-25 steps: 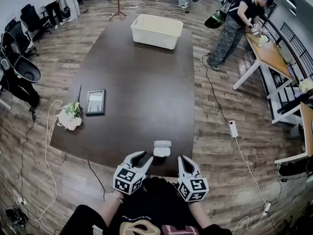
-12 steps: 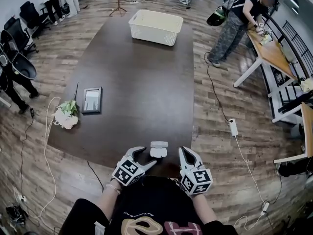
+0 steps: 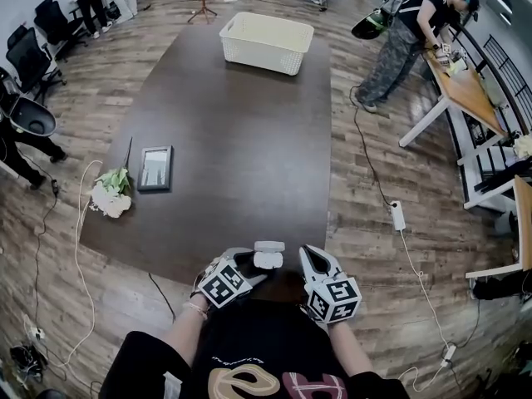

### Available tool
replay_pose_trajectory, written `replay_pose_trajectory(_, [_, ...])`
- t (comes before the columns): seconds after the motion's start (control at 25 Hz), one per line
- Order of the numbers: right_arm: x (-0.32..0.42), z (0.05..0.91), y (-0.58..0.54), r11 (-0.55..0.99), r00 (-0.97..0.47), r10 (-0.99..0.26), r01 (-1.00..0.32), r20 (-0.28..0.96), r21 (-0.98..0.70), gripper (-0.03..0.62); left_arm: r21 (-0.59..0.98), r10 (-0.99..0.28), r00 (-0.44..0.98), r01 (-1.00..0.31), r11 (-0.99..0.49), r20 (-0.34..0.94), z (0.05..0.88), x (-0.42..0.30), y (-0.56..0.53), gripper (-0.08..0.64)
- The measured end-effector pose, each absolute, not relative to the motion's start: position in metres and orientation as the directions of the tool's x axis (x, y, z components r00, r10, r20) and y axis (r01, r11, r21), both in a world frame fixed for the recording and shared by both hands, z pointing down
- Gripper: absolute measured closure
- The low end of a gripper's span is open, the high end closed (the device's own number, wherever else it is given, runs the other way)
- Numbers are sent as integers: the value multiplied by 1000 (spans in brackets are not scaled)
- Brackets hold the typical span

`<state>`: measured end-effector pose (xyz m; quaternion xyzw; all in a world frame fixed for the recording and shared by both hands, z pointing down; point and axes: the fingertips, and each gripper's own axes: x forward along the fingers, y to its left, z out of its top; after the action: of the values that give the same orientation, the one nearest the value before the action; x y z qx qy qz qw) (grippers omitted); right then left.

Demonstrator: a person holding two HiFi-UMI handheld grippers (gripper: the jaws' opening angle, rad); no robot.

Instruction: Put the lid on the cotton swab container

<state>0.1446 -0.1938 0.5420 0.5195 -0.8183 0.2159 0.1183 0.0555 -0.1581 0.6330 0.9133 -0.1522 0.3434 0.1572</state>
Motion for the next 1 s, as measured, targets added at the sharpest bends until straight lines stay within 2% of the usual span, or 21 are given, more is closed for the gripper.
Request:
replay_pose_trajectory(0.04, [144, 544, -195, 373, -439, -790, -898, 428, -233, 584, 169, -177, 715, -384, -907, 676, 633, 55, -158, 290])
replay_pose_trajectory(0.12, [143, 550, -199, 389, -457, -761, -889, 460, -239, 584, 143, -185, 709, -375, -916, 680, 633, 55, -156, 351])
replay_pose_trajectory(0.16, [141, 553, -203, 400, -469, -743, -883, 477, -244, 584, 138, -182, 707, -370, -919, 683, 633, 56, -156, 354])
replay_pose_trajectory(0.44, [115, 549, -234, 495, -605, -629, -796, 488, -348, 584, 129, -182, 701, -366, -922, 690, 631, 60, -157, 359])
replay_pose_trajectory(0.64, [100, 536, -227, 546, -698, -575, -716, 426, -435, 584, 140, -187, 705, -378, -915, 684, 632, 61, -160, 359])
replay_pose_trajectory(0.88, [91, 554, -204, 584, -700, -511, -708, 499, -397, 584, 139, -183, 706, -373, -917, 684, 633, 59, -159, 359])
replay_pose_trajectory(1.0, [92, 554, -201, 554, -705, -527, -709, 475, -437, 584, 136, -185, 709, -371, -919, 680, 630, 59, -160, 359])
